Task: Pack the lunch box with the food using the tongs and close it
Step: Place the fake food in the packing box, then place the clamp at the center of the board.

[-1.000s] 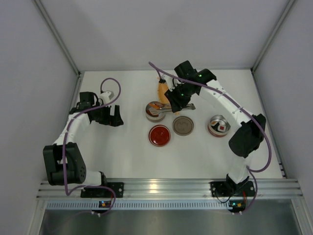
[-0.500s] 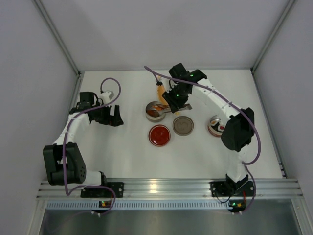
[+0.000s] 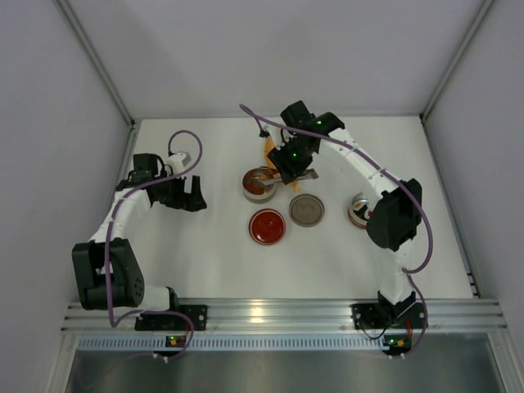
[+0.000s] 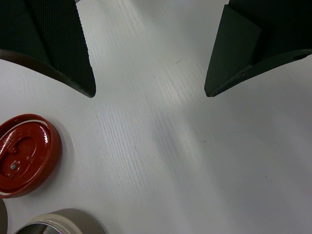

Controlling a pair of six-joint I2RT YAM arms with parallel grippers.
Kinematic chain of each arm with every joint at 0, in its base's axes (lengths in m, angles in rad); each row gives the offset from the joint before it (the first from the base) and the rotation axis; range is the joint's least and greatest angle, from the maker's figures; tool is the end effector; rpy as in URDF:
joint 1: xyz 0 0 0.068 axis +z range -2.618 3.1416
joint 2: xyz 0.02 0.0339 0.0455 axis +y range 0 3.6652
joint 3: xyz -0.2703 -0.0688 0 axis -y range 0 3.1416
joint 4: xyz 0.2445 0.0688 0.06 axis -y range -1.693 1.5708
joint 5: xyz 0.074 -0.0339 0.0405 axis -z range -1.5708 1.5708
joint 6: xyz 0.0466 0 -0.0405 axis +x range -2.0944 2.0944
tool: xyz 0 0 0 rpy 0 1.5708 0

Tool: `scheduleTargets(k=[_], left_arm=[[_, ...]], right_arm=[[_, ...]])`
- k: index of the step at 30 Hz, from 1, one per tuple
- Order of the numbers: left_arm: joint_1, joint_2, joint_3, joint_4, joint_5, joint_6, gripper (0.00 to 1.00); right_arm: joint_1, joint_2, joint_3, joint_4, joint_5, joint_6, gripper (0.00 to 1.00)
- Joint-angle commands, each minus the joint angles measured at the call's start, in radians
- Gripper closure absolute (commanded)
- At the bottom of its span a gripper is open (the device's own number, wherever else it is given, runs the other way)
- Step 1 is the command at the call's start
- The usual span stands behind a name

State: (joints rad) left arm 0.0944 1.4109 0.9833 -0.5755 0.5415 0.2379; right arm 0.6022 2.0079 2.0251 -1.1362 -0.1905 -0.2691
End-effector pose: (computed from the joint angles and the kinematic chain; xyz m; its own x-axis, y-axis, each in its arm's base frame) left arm 0.2866 0.0030 0.2375 -0.7698 0.1300 -0.6250 0.3874 0.8732 -0.2956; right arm 0.3495 0.2509 0.3148 -0.5487 -0.6940 -0.4662 -0.7990 0.5994 0.0481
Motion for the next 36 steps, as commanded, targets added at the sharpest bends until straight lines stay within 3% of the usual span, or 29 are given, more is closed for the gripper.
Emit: scheduleTargets(k=[1,7,14,17,23,27,30,36], left_arm=[[-0.002,-0.012,-0.003,0.043,0.023,0.006,0.02],[-0.002,-0.02,-0.002,0.039,0.021,0.006,0.02],[-0.002,-0.053,0.006,0.014,0.015,0.015,0.02],[-0.002,-0.072,0.006,0.005,0.011,0.02,0.02],[-0.002,-0.089,0.006,-0.006,0.008,0.023,0.02],[-0.002,-0.086,0.012,-0.001,0.018,0.014,0.02],[-0.002,-0.075,0.021,0.002,0.021,0.008,0.02],[-0.002,-0.053,0.031,0.008,0.009,0.011,0.02]], right_arm=[[0.018,-0.023,0.049,-0.002,-0.015,0.004,0.54],[0.019,-0.044,0.047,-0.007,-0.018,0.002,0.55],[-0.022,-0.187,0.018,0.024,-0.059,0.027,0.7],[-0.106,-0.303,-0.081,0.081,-0.079,0.054,0.71],[-0.488,-0.451,-0.249,0.168,-0.152,0.07,0.73],[-0.744,-0.427,-0.304,0.229,-0.161,0.029,0.73],[-0.815,-0.358,-0.299,0.265,-0.158,-0.002,0.73],[-0.831,-0.169,-0.227,0.337,-0.127,-0.004,0.73]])
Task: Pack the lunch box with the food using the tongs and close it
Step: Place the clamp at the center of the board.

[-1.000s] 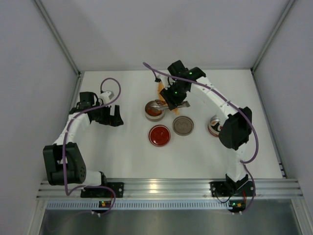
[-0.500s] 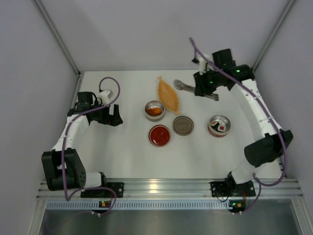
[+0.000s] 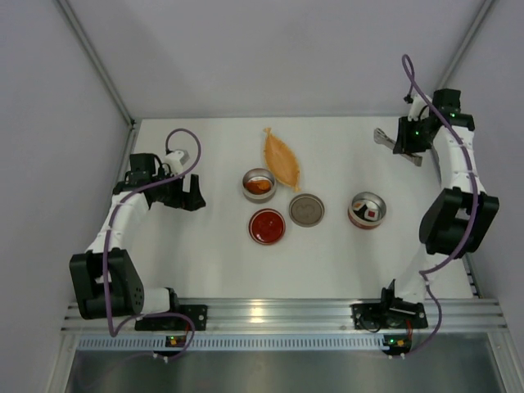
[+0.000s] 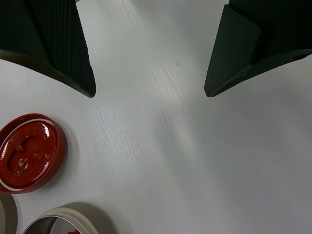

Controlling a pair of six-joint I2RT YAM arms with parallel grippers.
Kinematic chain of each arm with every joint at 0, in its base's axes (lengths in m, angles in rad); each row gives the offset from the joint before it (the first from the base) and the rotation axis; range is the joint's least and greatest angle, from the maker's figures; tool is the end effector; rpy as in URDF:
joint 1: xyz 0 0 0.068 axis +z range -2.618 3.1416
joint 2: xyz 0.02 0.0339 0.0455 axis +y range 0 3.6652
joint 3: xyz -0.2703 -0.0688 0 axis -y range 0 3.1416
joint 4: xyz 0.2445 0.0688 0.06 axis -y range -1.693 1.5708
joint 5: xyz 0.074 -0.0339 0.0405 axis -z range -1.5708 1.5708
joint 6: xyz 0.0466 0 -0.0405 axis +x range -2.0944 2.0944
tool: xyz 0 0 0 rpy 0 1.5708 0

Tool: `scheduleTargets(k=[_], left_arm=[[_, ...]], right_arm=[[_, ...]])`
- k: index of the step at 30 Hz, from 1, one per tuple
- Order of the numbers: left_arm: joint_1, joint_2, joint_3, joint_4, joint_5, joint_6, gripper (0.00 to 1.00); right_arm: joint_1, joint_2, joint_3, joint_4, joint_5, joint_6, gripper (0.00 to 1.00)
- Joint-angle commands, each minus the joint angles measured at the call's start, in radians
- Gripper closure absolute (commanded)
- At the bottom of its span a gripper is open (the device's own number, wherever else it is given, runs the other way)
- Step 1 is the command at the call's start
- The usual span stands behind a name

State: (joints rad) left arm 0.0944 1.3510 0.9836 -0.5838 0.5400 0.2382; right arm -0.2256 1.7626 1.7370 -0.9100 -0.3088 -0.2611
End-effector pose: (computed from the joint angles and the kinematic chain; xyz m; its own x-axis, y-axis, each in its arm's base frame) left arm 0.2780 0.0023 0.2527 -0.7365 0.1335 -0.6631 0.4015 0.8752 -0.2697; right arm 0.3811 -0.0729 0.3373 -0.7676 -0.0762 -0.6364 -0.1664 0.9825 0.0832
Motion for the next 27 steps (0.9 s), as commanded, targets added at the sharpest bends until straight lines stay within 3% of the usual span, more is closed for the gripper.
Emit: scheduleTargets(k=[1,13,19,24,27], left_arm=[[-0.002,0.013,0.032,0.018,0.011,0.009,0.02],[-0.001,0.048,0.013,0.032,0.005,0.012,0.02],[-0.001,0.037,-0.014,0.039,0.014,0.016,0.02],[-0.001,0.022,-0.014,0.021,0.015,0.03,0.02],[-0.001,0.013,-0.014,-0.004,0.024,0.048,0.02]], right_arm=[[-0.003,0.099,0.074,0.121,-0.013,-0.007,0.73],[0.006,0.376,0.15,0.128,0.011,-0.049,0.65],[0.008,0.394,0.09,0.102,0.039,-0.078,0.62],[0.019,0.423,0.095,0.062,0.054,-0.115,0.5],[0.022,0.439,0.105,0.051,0.077,-0.122,0.47]])
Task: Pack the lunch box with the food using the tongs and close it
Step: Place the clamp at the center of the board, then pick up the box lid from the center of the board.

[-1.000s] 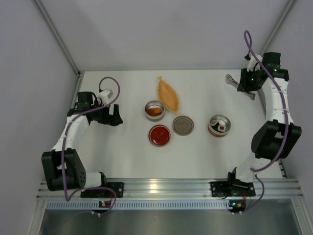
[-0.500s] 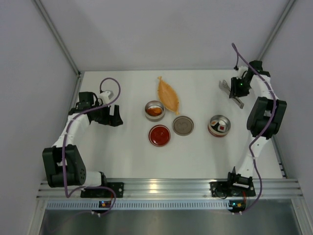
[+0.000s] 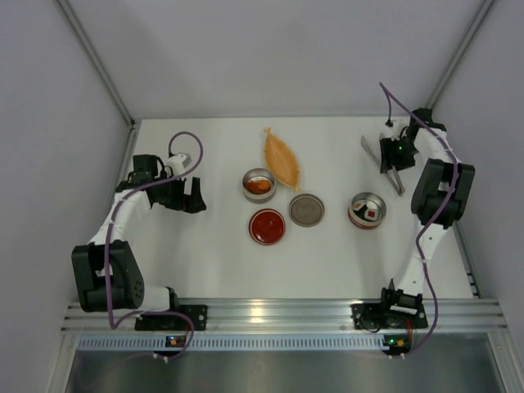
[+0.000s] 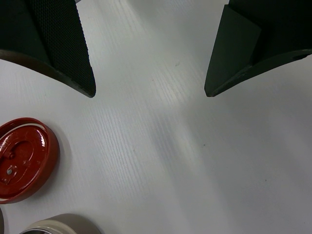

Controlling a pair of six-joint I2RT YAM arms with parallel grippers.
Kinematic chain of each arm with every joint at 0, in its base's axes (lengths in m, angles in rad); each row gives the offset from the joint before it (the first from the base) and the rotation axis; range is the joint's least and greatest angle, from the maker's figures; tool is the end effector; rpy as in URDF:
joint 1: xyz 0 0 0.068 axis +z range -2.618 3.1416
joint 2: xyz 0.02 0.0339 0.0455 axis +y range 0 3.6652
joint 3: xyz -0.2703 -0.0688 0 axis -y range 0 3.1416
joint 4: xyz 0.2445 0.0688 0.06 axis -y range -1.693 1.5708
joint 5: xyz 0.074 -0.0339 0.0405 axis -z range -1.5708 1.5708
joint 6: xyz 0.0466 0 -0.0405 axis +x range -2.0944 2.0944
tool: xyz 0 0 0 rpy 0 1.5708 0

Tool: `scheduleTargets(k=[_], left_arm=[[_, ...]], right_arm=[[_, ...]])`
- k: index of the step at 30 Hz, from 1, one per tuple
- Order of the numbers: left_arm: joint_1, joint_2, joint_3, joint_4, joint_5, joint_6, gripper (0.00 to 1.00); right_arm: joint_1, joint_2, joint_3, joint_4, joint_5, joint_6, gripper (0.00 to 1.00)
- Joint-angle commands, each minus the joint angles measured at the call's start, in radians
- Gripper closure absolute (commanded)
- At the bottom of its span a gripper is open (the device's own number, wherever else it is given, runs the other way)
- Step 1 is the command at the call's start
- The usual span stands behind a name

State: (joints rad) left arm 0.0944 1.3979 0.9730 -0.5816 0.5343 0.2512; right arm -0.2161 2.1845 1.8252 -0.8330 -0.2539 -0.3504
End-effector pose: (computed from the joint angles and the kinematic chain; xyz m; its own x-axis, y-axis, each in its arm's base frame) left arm 0.2830 0.0030 0.2372 -0.7676 0.1422 -0.6250 0.3931 0.8746 -0.2838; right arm 0.4612 -0.0893 0.1940 -0.8926 -0.1442 -0.4272 -0.2018 0.9751 0.0924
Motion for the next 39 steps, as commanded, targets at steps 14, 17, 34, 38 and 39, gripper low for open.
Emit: scheduleTargets(k=[14,17,34,38,39], left_arm=[[-0.001,-0.086,-0.007,-0.08,0.073,0.08,0.02],[-0.001,-0.106,-0.002,-0.093,0.096,0.079,0.02],[-0.002,-0.2,0.004,-0.265,0.247,0.246,0.02],[-0.002,-0.2,0.003,-0.274,0.237,0.257,0.02],[-0.002,-0.201,0.0,-0.276,0.237,0.258,0.02]], right_arm=[[0.04,-0.052,0.011,-0.077,0.008,-0.036,0.01],[0.044,-0.1,0.052,-0.116,0.008,-0.027,0.01],[0.409,-0.424,-0.271,-0.183,-0.585,0.086,0.24],[0.469,-0.335,-0.306,-0.141,-0.701,0.137,0.31],[0.477,-0.315,-0.308,-0.135,-0.72,0.145,0.32]])
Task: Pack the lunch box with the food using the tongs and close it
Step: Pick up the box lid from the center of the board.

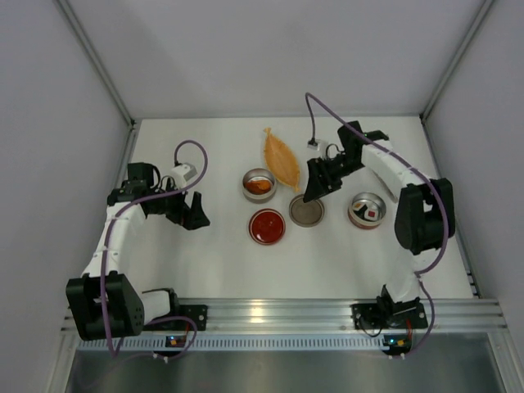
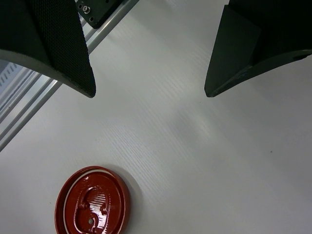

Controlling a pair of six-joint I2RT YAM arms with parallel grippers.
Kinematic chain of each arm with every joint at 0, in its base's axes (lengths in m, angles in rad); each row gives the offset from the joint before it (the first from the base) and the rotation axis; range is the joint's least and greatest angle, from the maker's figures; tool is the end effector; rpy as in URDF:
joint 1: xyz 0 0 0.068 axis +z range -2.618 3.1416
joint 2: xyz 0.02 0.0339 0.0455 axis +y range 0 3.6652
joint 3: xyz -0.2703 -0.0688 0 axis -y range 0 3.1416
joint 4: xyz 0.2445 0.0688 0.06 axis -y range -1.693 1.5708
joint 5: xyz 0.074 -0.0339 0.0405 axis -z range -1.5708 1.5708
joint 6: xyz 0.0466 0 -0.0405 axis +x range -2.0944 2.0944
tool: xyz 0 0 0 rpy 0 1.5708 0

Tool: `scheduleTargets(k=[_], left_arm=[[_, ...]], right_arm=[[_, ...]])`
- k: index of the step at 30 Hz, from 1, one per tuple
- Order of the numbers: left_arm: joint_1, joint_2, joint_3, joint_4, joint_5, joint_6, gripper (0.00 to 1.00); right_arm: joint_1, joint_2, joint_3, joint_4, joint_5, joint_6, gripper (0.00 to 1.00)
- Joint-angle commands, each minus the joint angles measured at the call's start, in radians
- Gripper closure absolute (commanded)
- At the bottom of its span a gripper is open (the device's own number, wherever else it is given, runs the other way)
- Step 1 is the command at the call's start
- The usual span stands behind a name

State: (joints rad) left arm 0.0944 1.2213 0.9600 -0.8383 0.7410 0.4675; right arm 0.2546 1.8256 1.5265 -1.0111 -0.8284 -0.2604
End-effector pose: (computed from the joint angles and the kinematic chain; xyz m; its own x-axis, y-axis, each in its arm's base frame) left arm 0.2303 -0.0098 0.2657 -0.6857 0.2691 -0.6763 0.6100 0.7193 -0.3324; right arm 0.3462 0.1256 0.2584 -0.8124 -0.3913 -0.4323 -0.5828 0.5233 0.6216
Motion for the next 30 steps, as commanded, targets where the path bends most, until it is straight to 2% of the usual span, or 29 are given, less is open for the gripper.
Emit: scheduleTargets(k=[1,6,11,16,22,24,30], left_arm=[[-0.002,-0.025,0.01,-0.018,0.023,0.043,0.02],[-0.002,-0.025,-0.004,-0.001,0.011,0.043,0.02],[-0.002,-0.014,-0.014,0.007,0.003,0.049,0.02],[-0.002,0.007,-0.015,0.015,-0.002,0.049,0.02],[-0.004,0.02,-0.006,0.025,0.0,0.036,0.02],[-0.002,0.018,-0.007,0.028,-0.002,0.037,0.02],[-0.002,0.02,-0.012,0.039,-0.002,0.034,0.02]], right_arm=[[0.02,0.073,-0.014,0.064,-0.161,0.075,0.32],[0.052,0.121,-0.052,0.166,-0.215,0.145,0.32],[0.107,0.172,-0.061,0.203,-0.27,0.138,0.32],[0.173,0.192,-0.104,0.262,-0.23,0.197,0.32],[0.209,0.178,-0.169,0.359,-0.059,0.302,0.25],[0.212,0.173,-0.177,0.37,-0.043,0.309,0.21],[0.229,0.221,-0.154,0.37,-0.075,0.311,0.19]])
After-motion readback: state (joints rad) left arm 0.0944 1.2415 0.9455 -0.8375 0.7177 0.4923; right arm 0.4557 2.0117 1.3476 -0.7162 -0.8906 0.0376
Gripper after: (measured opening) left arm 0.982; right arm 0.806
